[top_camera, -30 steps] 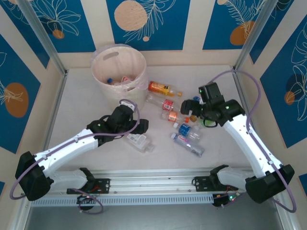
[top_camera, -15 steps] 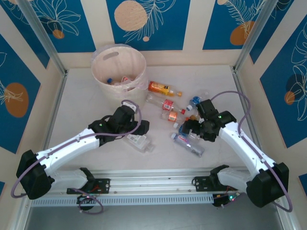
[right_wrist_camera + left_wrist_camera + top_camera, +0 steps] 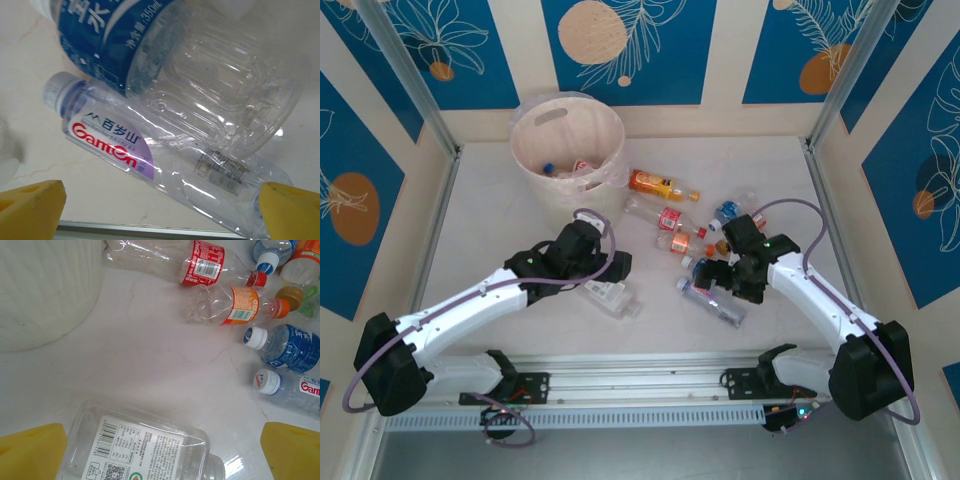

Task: Put the plastic bottles in the bin

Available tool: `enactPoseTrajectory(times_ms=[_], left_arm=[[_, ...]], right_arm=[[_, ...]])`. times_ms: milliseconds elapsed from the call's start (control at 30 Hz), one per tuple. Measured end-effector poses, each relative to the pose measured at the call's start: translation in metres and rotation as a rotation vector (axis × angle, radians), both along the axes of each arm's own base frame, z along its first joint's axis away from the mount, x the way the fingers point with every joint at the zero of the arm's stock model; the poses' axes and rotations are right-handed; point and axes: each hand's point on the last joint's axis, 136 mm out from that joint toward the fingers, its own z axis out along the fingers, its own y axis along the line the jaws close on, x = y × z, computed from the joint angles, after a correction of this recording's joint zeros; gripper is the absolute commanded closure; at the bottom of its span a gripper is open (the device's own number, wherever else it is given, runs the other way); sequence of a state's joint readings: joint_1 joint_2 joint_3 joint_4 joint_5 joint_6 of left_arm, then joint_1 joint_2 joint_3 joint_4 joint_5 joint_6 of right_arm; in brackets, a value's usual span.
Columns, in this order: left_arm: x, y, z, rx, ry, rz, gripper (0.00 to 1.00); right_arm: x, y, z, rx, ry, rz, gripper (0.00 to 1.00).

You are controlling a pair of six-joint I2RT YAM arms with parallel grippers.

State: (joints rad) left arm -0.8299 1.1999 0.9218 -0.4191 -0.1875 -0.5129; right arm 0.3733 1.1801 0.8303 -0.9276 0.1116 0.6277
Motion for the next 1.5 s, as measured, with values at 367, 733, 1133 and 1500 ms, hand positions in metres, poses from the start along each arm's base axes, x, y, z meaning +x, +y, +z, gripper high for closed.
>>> enactPoseTrajectory(times_ms=[367,733,1133,1500], left_arm=[[0.002,0.003,0.002,0.011,-0.01,0.015,0.0],[0.003,0.005,0.002,0.02,-0.014,0.025,0.0],[0.006,0.007,0.006,0.024,-0.029,0.04,0.0],[0.007,0.011,0.006,0.043,-0.033,0.055,0.0]], right_arm=[[0.0,0.001,-0.024,-0.02,0.028,0.01,0.01],[-0.005,0.013,-0.028,-0.023,0.04,0.055,0.01],[-0.018,0.02,-0.04,-0.064,0.104,0.098,0.01],[-0.016,0.03,-0.048,-0.118,0.13,0.159,0.1]])
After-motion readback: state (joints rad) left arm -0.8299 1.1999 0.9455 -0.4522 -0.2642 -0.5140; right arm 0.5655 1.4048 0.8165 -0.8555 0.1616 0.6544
